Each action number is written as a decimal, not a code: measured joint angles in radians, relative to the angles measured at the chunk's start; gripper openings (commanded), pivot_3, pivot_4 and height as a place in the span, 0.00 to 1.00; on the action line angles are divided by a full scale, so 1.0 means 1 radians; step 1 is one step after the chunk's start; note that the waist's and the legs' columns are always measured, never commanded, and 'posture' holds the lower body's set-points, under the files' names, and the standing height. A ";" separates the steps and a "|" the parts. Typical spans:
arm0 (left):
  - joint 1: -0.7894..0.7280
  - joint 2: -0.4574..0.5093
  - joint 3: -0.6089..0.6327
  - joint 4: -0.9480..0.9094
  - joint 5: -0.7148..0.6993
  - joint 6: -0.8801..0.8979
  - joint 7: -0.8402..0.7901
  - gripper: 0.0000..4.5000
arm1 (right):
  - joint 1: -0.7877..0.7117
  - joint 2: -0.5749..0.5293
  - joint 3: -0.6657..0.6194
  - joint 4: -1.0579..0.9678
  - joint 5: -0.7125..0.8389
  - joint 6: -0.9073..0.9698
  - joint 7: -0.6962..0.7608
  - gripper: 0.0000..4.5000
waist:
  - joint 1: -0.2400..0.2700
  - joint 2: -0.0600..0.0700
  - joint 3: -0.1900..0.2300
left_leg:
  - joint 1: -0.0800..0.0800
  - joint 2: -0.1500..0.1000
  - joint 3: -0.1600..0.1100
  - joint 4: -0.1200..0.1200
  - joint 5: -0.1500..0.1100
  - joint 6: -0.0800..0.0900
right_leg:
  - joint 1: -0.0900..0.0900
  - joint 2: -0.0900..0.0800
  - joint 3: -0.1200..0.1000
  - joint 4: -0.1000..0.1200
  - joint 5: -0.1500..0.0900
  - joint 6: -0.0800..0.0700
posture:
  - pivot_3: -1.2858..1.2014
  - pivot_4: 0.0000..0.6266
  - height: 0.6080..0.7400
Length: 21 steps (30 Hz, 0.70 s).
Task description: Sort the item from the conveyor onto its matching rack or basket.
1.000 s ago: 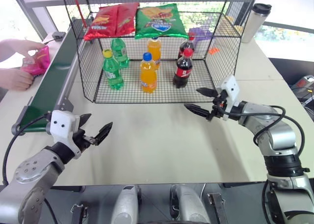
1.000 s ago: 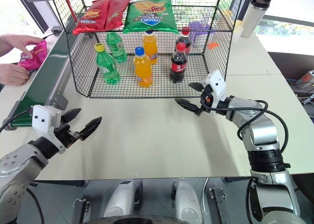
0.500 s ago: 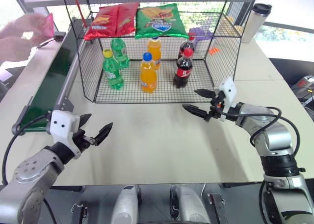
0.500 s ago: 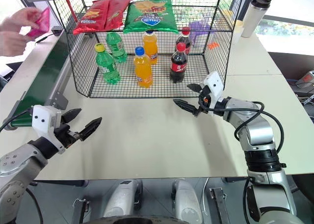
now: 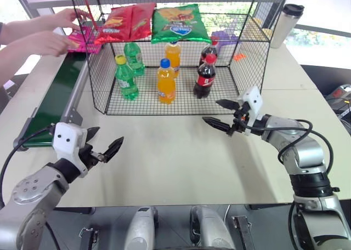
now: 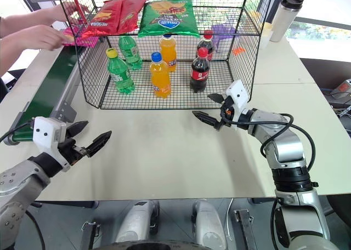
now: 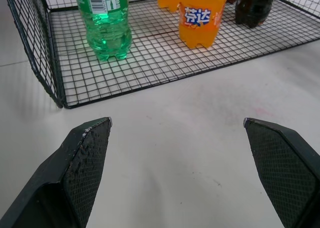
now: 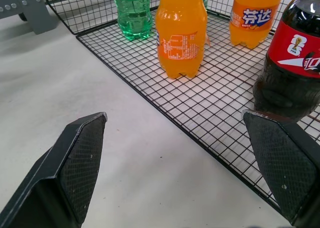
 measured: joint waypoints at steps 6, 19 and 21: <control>0.024 0.012 0.037 -0.028 -0.018 0.027 0.010 0.98 | -0.040 0.006 0.014 0.036 0.001 -0.003 0.013 1.00 | -0.001 0.000 0.000 | 0.000 0.000 0.000 0.000 0.000 0.000 | 0.000 0.000 0.000 0.000 0.000 0.000 | 0.52 0.24 1.00; 0.435 0.456 0.409 0.087 0.698 -0.320 -0.085 0.98 | -0.251 0.091 0.029 -0.008 0.201 0.182 0.112 1.00 | -0.020 0.003 -0.001 | 0.000 0.001 0.001 -0.005 0.000 0.000 | -0.002 0.000 -0.001 -0.003 0.000 -0.001 | 0.52 0.24 1.00; 0.469 0.473 0.388 0.183 0.880 -0.445 -0.047 0.98 | -0.255 0.100 0.059 -0.008 0.196 0.178 0.122 1.00 | -0.019 0.003 -0.001 | -0.002 0.001 0.001 -0.004 0.000 -0.001 | -0.003 -0.001 -0.002 -0.004 0.000 -0.001 | 0.52 0.24 1.00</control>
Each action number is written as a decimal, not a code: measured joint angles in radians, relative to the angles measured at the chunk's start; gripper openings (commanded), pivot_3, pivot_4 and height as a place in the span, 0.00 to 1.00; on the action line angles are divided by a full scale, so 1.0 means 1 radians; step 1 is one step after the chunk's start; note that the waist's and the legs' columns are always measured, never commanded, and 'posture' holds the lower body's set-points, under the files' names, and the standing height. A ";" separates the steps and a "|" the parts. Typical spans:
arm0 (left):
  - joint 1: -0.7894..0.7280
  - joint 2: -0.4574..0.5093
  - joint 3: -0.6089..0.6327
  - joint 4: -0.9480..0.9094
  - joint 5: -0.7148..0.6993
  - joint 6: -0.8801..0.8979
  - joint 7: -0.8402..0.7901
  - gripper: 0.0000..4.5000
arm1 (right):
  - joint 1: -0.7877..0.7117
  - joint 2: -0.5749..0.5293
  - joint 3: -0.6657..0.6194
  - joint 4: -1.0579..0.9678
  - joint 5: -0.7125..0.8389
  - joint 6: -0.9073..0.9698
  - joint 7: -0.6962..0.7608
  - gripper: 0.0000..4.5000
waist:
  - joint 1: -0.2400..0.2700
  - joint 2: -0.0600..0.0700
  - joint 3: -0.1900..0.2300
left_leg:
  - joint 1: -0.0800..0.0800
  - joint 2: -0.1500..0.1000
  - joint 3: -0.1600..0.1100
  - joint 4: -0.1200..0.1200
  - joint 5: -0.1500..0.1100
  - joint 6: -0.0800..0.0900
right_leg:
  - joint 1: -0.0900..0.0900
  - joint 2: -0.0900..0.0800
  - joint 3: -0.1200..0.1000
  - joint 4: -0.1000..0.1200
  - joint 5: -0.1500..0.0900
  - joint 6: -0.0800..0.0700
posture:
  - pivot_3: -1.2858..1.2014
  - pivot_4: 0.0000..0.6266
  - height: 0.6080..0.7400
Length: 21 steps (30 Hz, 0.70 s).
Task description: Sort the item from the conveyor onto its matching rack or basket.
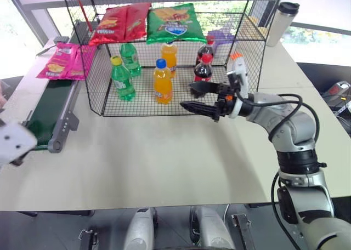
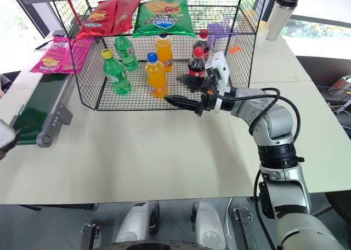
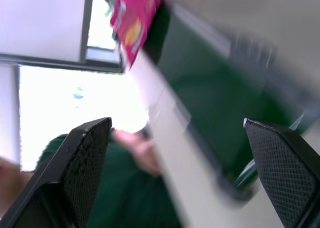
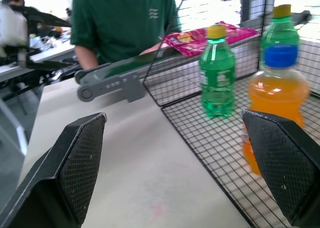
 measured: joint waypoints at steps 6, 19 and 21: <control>-0.118 -0.009 -0.150 0.129 0.216 -0.175 0.095 0.98 | -0.007 0.001 0.075 -0.077 -0.027 -0.010 0.030 1.00 | -0.002 0.000 0.000 | -0.005 0.000 0.001 0.000 0.000 0.000 | -0.004 -0.003 0.000 -0.001 0.001 0.000 | 0.52 0.24 1.00; -0.321 -0.050 -0.275 0.273 0.325 -0.249 0.125 0.98 | 0.040 -0.062 0.100 -0.161 -0.056 -0.010 0.027 1.00 | -0.005 0.000 0.000 | -0.004 0.001 0.002 0.000 0.000 0.001 | -0.004 -0.001 -0.001 0.001 0.002 0.002 | 0.52 0.24 1.00; -0.335 -0.052 -0.285 0.276 0.329 -0.250 0.120 0.98 | 0.041 -0.063 0.100 -0.161 -0.062 -0.014 0.023 1.00 | -0.005 0.000 0.000 | -0.004 0.001 0.002 0.001 0.000 0.001 | -0.004 -0.001 -0.001 0.001 0.003 0.003 | 0.52 0.24 1.00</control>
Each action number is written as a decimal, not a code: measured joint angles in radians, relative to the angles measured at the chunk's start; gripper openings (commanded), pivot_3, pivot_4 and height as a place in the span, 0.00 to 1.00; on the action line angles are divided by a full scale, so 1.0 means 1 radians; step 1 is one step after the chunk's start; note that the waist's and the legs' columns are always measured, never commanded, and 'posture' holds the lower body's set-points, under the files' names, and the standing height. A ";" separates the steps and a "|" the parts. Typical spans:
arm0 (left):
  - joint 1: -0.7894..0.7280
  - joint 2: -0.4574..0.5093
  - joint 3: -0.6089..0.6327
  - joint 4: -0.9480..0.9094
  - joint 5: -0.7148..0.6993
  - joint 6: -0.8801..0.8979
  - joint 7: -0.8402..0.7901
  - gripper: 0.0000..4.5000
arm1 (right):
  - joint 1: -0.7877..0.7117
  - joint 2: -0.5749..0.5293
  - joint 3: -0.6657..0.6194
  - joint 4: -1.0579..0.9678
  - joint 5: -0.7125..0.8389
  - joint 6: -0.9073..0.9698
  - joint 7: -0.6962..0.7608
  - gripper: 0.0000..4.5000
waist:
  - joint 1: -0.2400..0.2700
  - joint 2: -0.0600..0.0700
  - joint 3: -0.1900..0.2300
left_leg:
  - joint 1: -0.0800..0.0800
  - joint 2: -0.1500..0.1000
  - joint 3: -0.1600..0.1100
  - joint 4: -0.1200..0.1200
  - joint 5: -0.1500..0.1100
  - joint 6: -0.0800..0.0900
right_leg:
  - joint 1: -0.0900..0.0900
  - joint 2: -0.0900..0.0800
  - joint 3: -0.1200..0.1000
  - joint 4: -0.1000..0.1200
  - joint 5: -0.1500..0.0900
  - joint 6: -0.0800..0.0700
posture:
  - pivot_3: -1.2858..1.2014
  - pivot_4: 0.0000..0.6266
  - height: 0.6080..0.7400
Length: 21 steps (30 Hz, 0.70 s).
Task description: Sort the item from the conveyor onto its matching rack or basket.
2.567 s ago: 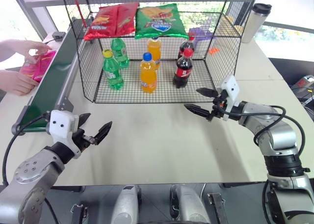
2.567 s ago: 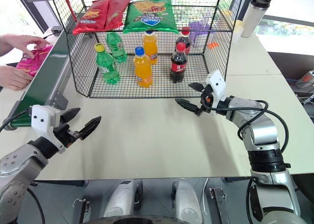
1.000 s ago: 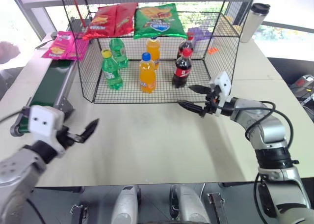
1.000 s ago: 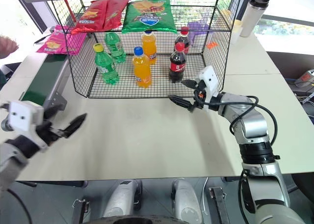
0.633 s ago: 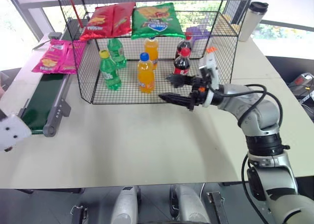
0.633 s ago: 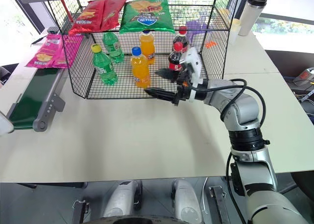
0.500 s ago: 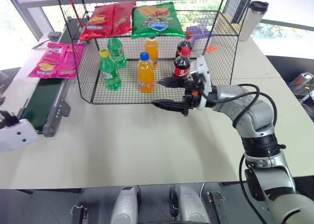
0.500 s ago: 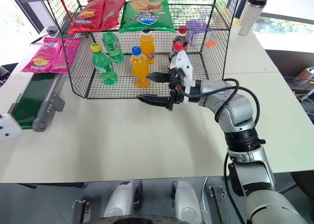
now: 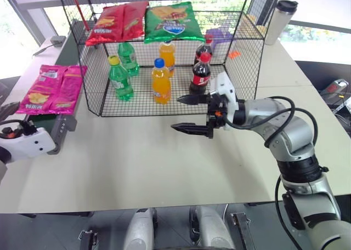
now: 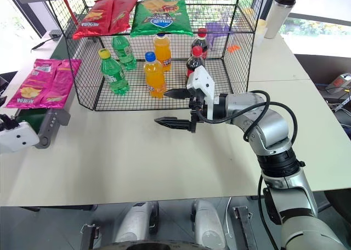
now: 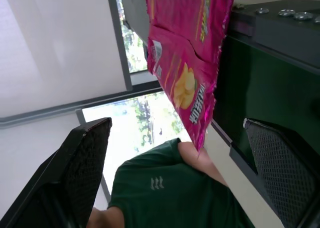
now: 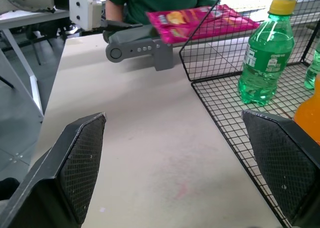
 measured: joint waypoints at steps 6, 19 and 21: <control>-0.039 -0.012 -0.037 0.029 0.021 -0.001 -0.002 0.98 | 0.001 0.000 -0.001 0.000 -0.008 -0.017 -0.014 1.00 | 0.001 0.000 0.000 | 0.000 0.000 0.000 0.001 0.000 0.000 | 0.000 0.000 0.000 0.001 0.000 0.001 | 0.52 0.24 1.00; -0.209 -0.030 -0.170 0.155 0.058 0.004 0.035 0.98 | 0.002 -0.011 -0.011 0.001 -0.025 -0.023 -0.038 1.00 | 0.003 0.000 0.000 | 0.001 0.000 0.000 0.002 0.000 0.000 | 0.001 0.000 0.000 0.003 0.001 0.001 | 0.52 0.24 1.00; -0.229 -0.034 -0.188 0.172 0.058 0.003 0.037 0.80 | 0.002 -0.011 -0.011 0.001 -0.026 -0.025 -0.039 1.00 | 0.002 0.000 0.000 | 0.001 0.000 0.000 0.002 0.000 0.000 | 0.001 0.000 0.000 0.004 0.001 0.002 | 0.52 0.24 1.00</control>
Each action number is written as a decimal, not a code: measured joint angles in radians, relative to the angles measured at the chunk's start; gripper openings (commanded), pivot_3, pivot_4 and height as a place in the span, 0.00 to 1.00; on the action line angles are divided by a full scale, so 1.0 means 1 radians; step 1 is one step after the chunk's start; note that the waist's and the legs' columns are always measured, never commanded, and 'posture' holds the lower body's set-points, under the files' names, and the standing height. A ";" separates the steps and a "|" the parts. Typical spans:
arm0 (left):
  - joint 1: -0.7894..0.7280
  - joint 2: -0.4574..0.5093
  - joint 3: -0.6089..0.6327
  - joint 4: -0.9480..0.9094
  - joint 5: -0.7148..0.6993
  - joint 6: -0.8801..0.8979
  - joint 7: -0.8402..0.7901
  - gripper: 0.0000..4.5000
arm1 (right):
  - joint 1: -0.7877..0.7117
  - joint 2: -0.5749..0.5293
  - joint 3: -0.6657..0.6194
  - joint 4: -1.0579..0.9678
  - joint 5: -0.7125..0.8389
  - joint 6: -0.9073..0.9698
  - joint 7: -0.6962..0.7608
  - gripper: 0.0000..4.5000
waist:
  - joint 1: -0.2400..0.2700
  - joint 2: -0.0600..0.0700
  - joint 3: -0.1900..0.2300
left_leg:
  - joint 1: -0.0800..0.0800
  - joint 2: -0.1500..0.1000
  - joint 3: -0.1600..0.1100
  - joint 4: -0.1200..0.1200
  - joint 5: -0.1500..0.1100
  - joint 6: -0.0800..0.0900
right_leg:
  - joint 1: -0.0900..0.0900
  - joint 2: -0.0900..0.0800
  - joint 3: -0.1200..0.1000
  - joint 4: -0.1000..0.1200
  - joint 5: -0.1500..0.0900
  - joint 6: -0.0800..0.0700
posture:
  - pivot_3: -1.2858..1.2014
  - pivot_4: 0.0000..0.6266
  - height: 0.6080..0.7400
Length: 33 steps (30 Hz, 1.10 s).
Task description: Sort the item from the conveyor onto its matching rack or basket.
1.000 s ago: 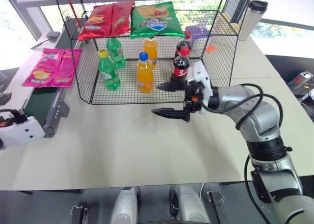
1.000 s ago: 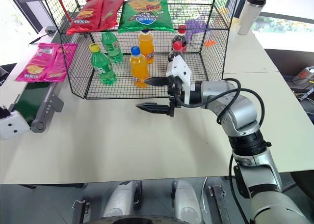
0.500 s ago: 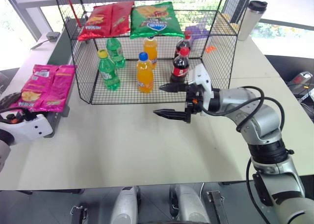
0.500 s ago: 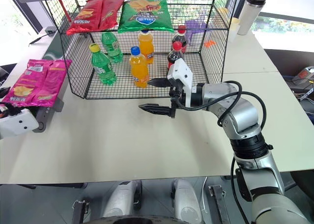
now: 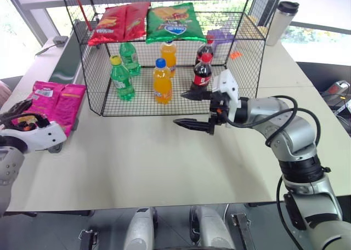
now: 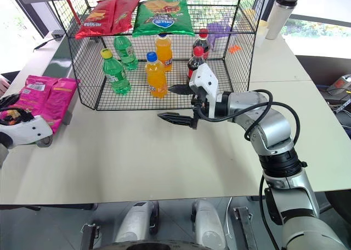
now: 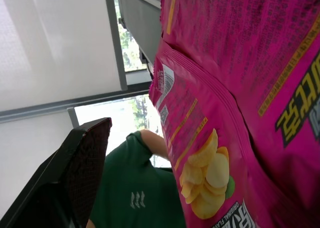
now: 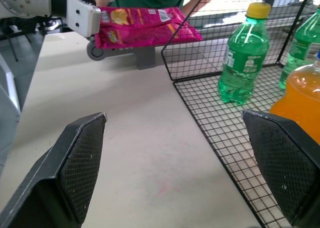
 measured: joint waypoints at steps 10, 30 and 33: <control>0.001 -0.019 -0.030 0.008 -0.002 0.005 -0.002 0.01 | 0.000 -0.004 -0.003 0.002 -0.018 -0.011 -0.009 1.00 | 0.000 0.000 0.000 | 0.000 0.000 0.000 0.000 0.000 0.000 | 0.000 0.000 0.000 0.001 0.000 0.000 | 0.52 0.24 1.00; -0.270 0.120 0.624 -0.340 -0.874 0.935 -0.641 0.01 | -0.035 0.024 -0.071 0.156 -0.010 -0.080 -0.011 1.00 | -0.012 -0.004 0.001 | 0.002 0.000 -0.002 0.001 0.000 0.000 | 0.000 0.001 0.000 0.008 0.000 0.002 | 0.52 0.24 1.00; -0.204 0.210 0.771 -0.388 -1.036 1.197 -0.830 0.01 | -0.059 0.035 -0.121 0.194 0.023 -0.077 -0.016 1.00 | -0.006 -0.004 0.002 | 0.003 0.000 -0.004 0.002 0.000 0.000 | 0.000 0.002 -0.001 0.010 -0.001 0.001 | 0.52 0.24 1.00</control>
